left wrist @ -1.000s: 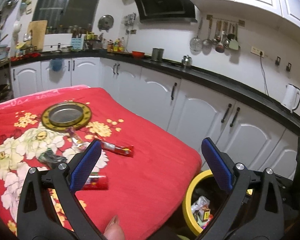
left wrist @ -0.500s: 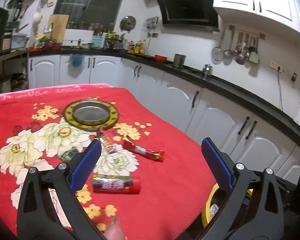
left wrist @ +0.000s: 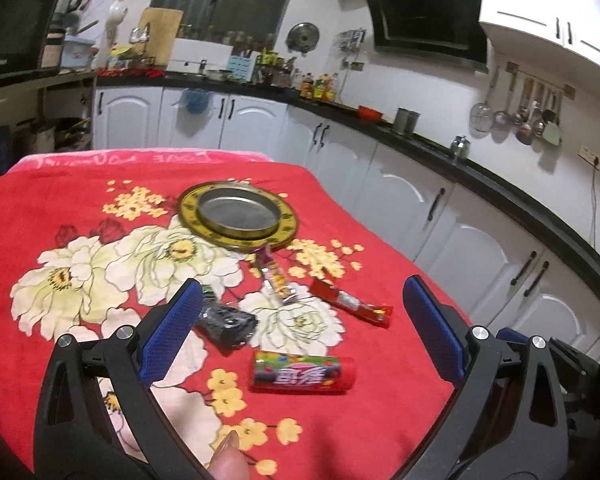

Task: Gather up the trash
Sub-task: 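Move both open tools back toward the candy tube and wrappers on the table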

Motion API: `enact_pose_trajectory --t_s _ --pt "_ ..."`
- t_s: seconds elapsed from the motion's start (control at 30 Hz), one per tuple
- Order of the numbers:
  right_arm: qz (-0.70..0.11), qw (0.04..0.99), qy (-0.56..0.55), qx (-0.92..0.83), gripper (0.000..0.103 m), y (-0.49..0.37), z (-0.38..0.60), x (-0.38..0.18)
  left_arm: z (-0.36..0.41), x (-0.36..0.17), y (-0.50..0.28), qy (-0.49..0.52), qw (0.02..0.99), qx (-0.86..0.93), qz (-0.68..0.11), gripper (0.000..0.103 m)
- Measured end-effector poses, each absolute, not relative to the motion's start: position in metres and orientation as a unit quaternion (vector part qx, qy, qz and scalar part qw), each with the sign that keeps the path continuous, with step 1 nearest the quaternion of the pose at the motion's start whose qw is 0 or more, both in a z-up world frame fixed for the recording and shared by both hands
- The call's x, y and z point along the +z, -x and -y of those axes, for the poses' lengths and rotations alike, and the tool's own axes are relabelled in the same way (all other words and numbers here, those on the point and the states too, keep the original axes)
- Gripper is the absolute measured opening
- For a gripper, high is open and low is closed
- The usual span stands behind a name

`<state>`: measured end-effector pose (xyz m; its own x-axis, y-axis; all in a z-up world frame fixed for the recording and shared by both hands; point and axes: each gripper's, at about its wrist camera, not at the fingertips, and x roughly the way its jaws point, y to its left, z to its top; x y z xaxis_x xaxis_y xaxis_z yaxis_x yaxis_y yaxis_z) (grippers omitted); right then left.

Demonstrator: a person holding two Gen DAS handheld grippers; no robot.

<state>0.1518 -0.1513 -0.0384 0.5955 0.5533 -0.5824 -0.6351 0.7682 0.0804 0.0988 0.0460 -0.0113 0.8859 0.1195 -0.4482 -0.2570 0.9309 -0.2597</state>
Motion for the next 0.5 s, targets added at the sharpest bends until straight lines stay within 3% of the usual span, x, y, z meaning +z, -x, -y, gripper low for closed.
enact_pose_trajectory --t_s 0.5 --pt "-0.334 0.869 0.13 0.341 0.068 -0.22 0.095 -0.073 -0.087 -0.043 -0.116 0.186 0.936 0.139 -0.266 0.092"
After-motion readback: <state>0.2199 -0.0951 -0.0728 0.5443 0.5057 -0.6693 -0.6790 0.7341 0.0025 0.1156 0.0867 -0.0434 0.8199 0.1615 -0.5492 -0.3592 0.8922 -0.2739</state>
